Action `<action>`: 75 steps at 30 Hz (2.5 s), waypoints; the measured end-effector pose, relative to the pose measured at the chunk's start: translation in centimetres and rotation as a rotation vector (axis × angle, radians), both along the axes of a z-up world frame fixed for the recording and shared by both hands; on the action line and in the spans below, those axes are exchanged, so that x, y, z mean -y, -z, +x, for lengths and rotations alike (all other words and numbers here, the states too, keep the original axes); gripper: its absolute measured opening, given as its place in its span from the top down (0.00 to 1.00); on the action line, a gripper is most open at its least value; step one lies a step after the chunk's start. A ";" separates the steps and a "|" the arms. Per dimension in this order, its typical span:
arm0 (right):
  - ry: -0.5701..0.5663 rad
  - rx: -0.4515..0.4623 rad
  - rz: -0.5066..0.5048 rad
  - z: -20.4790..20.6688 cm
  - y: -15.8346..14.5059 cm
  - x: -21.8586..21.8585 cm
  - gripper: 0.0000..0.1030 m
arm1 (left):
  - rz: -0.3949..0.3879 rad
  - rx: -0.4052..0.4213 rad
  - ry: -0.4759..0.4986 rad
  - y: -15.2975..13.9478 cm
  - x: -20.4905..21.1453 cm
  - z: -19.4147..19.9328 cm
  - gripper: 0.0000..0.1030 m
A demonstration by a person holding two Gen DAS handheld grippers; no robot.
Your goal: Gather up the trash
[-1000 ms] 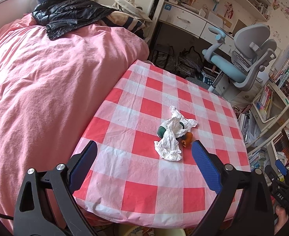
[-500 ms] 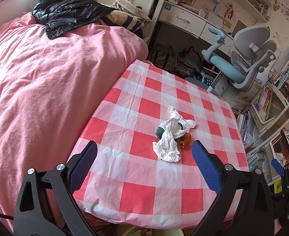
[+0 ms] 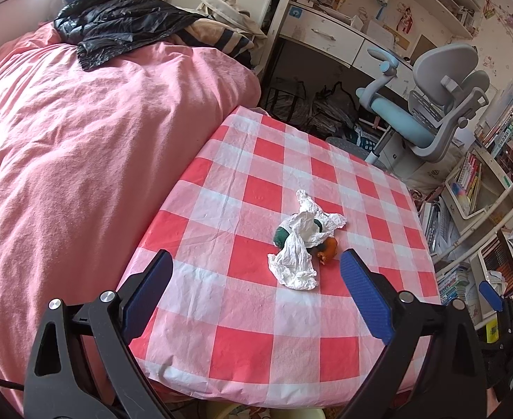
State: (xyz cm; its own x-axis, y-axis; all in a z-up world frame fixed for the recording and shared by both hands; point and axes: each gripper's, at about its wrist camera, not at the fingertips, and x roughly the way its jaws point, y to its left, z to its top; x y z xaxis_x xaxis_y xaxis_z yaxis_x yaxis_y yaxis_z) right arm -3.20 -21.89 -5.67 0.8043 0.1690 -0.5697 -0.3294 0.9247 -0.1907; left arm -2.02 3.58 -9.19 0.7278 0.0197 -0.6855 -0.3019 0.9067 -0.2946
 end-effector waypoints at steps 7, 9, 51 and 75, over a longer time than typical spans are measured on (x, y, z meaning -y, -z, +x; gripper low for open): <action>-0.001 0.000 0.001 0.1 0.1 -0.1 0.07 | -0.001 0.000 0.000 0.0 0.0 0.1 0.10; -0.001 0.001 0.001 0.0 0.0 -0.1 0.07 | 0.000 0.000 0.000 0.0 0.0 0.0 0.10; -0.104 -0.246 0.260 5.9 2.7 -4.0 0.25 | 0.254 -0.130 0.121 4.2 4.0 9.3 0.10; -0.129 -0.361 0.237 10.4 6.4 -10.8 0.37 | 0.160 -0.099 0.250 3.5 3.5 11.4 0.32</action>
State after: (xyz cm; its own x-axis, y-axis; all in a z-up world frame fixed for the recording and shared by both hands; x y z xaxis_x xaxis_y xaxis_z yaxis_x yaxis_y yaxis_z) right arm 7.16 -11.12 -12.11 0.5247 0.4142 -0.7437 -0.4514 0.8761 0.1694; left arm 9.42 0.08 -12.72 0.6535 -0.0383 -0.7559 -0.0836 0.9890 -0.1224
